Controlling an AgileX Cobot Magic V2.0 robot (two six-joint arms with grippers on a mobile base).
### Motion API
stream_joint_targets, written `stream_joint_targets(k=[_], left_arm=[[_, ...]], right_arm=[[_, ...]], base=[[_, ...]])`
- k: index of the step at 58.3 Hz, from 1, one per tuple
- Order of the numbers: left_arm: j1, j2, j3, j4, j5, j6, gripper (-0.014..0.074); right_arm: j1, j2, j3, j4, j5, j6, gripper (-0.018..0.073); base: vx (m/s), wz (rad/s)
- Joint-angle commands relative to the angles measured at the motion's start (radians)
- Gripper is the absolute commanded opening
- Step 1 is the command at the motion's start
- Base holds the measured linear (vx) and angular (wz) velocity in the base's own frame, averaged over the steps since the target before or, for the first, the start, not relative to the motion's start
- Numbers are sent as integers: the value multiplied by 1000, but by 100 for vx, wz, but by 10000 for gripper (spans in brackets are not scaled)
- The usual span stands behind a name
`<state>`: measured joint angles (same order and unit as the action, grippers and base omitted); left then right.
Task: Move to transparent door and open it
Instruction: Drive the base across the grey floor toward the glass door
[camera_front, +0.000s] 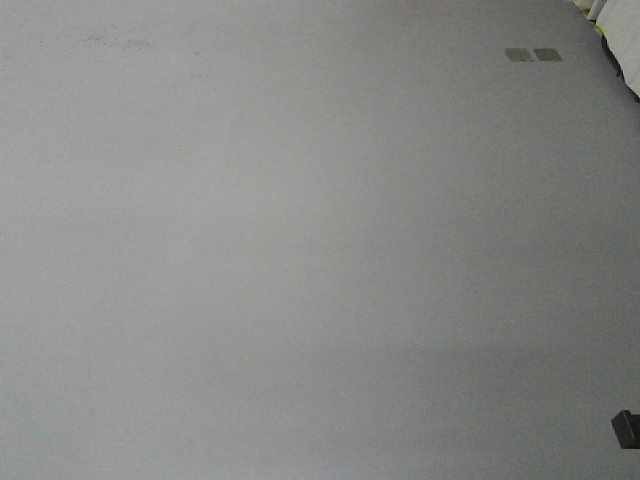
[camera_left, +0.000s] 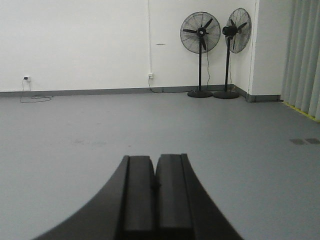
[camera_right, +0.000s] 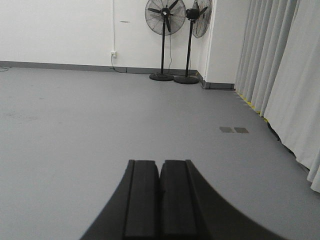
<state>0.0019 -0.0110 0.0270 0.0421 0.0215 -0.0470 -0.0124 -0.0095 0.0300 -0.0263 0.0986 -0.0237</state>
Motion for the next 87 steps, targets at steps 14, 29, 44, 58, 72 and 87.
stream_joint_targets(k=[14,29,44,58,72,87], left_arm=[[-1,-13,30,-1,-81,-9,-6],[-1,-13,30,-1,-81,-9,-6],[-1,-13,30,-1,-81,-9,-6],[-1,-13,30,-1,-81,-9,-6],[-1,-13,30,-1,-81,-9,-6],[-1,-13,30,-1,-81,-9,-6]], right_arm=[[-6,-10,14,1,-84,-7,-6],[-6,-10,14,1,-84,-7,-6],[-6,-10,14,1,-84,-7,-6],[-6,-10,14,1,-84,-7,-6],[-6,-10,14,1,-84,-7,-6],[-6,-10,14,1,-84,-7,-6]], base=[[1,0],[3,0],[10,3],[19,8],[27,10],[35,5]])
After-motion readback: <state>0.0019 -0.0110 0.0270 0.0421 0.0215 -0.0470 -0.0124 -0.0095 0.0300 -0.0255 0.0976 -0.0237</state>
